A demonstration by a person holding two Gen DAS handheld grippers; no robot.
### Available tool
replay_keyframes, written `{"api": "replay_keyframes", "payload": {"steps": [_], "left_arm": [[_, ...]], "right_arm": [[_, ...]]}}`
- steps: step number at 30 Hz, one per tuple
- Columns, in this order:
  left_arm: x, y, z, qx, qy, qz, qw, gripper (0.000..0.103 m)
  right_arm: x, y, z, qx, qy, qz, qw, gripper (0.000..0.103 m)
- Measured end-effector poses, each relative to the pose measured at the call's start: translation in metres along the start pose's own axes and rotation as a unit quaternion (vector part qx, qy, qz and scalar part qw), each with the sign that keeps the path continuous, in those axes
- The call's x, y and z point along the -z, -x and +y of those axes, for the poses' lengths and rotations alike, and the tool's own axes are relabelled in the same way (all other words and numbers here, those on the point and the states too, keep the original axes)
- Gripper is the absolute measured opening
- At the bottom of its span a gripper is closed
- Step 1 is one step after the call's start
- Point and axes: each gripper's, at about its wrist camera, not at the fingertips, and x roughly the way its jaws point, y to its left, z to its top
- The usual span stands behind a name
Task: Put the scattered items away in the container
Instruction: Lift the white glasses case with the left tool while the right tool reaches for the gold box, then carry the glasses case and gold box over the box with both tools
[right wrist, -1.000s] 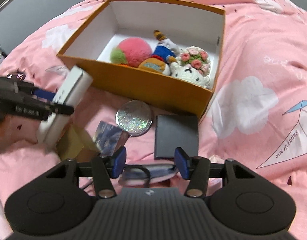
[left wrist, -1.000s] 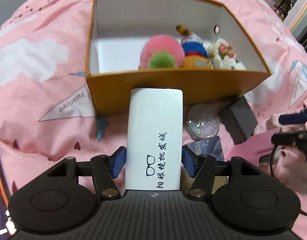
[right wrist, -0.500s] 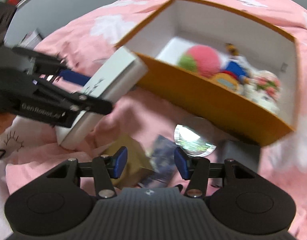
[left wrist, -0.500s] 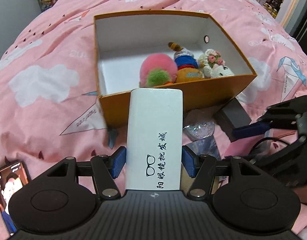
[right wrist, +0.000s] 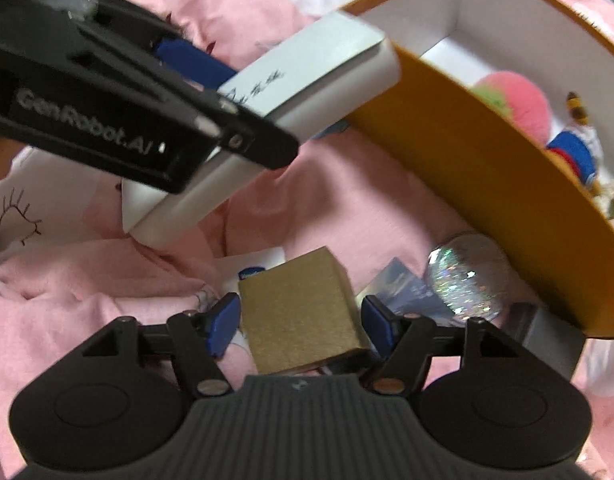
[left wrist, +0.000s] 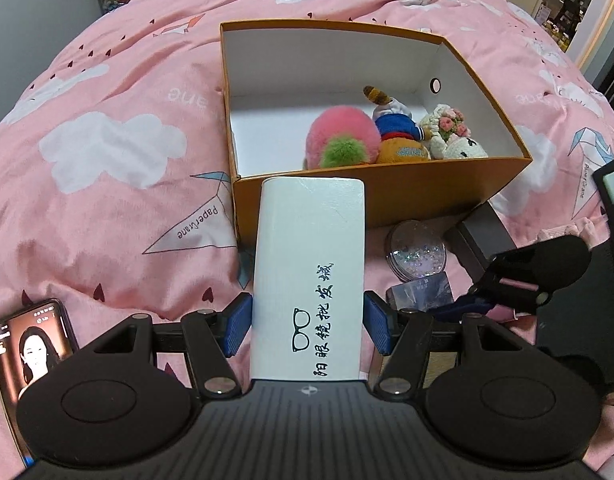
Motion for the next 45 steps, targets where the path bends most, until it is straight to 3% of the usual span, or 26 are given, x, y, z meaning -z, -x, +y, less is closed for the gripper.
{"api": "replay_keyframes", "payload": {"steps": [5, 11, 26, 35, 45], "left_arm": [[0.002, -0.002, 0.0, -0.001, 0.002, -0.001, 1.0, 0.069], [0.0, 0.003, -0.001, 0.005, 0.0, -0.008, 1.0, 0.069], [-0.029, 0.044, -0.028, 0.038, -0.022, -0.076, 0.9961, 0.069], [-0.07, 0.057, -0.03, 0.042, -0.041, -0.106, 0.9926, 0.069], [-0.136, 0.031, -0.012, 0.041, -0.032, -0.08, 0.9954, 0.069]], "right_arm": [[0.001, -0.015, 0.002, 0.017, 0.004, 0.022, 1.0, 0.074], [0.006, -0.002, -0.005, 0.031, -0.008, -0.001, 0.999, 0.07], [0.007, 0.105, -0.037, 0.054, -0.068, -0.138, 0.987, 0.07], [-0.005, 0.15, -0.057, 0.073, -0.075, -0.213, 0.971, 0.07], [-0.042, 0.158, -0.099, 0.074, -0.101, -0.261, 0.957, 0.07]]}}
